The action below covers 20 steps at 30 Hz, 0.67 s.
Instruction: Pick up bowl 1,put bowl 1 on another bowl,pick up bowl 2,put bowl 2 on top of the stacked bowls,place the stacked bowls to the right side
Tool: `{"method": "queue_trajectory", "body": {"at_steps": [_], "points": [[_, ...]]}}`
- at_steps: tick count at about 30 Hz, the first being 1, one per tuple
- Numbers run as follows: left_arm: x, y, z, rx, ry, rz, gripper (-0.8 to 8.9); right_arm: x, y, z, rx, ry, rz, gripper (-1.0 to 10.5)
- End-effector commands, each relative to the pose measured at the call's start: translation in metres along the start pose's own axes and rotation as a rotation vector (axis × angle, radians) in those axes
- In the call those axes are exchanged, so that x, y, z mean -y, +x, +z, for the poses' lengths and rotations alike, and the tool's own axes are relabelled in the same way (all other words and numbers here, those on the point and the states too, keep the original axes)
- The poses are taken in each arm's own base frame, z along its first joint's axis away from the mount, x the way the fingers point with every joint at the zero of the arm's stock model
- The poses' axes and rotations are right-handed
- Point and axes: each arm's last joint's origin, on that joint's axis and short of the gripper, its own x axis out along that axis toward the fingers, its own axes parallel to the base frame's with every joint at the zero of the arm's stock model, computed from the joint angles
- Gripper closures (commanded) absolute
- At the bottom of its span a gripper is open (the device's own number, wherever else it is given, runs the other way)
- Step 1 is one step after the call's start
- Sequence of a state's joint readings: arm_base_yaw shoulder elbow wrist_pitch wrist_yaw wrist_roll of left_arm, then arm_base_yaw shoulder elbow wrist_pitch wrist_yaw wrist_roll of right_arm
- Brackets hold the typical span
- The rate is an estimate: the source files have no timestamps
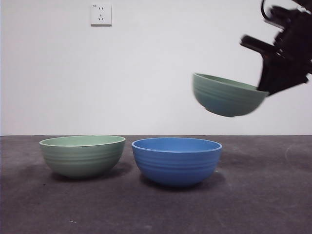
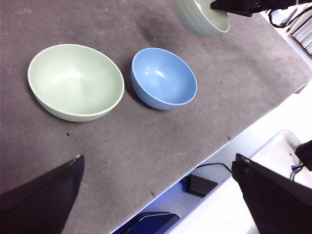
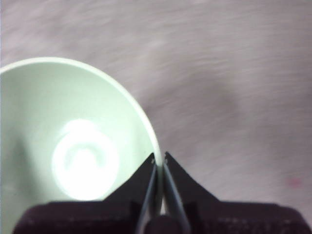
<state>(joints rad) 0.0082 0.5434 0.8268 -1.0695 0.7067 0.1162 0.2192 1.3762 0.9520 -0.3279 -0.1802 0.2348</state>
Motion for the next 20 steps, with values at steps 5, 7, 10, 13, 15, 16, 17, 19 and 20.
{"method": "queue_trajectory", "body": {"at_steps": [5, 7, 10, 13, 15, 16, 17, 19, 20], "points": [[0.0, 0.0, 0.0, 0.003, 0.016, -0.002, 2.12, -0.042, 0.008, -0.017, -0.08, -0.122, 0.09, 9.6], [0.0, 0.0, 0.0, 0.003, 0.016, -0.003, 2.12, -0.052, 0.012, -0.023, -0.098, -0.151, 0.087, 9.6], [0.0, 0.0, 0.0, 0.003, 0.016, -0.003, 2.12, -0.063, 0.022, -0.032, -0.131, -0.192, 0.067, 9.6], [0.0, 0.0, 0.0, 0.003, 0.016, -0.003, 2.12, -0.068, 0.033, -0.039, -0.174, -0.209, 0.072, 9.6], [0.0, 0.0, 0.0, 0.002, 0.016, -0.003, 2.12, -0.07, 0.041, -0.044, -0.198, -0.22, 0.06, 9.6], [0.0, 0.0, 0.0, 0.002, 0.016, -0.003, 2.12, -0.07, 0.045, -0.046, -0.206, -0.225, 0.048, 9.6], [0.0, 0.0, 0.0, 0.002, 0.016, -0.003, 2.12, -0.071, 0.049, -0.048, -0.218, -0.231, 0.045, 9.6], [0.0, 0.0, 0.0, 0.002, 0.016, -0.002, 2.12, -0.072, 0.055, -0.052, -0.236, -0.234, 0.045, 9.6], [0.0, 0.0, 0.0, 0.002, 0.016, -0.002, 2.12, -0.072, 0.058, -0.054, -0.245, -0.236, 0.042, 9.6]]}}
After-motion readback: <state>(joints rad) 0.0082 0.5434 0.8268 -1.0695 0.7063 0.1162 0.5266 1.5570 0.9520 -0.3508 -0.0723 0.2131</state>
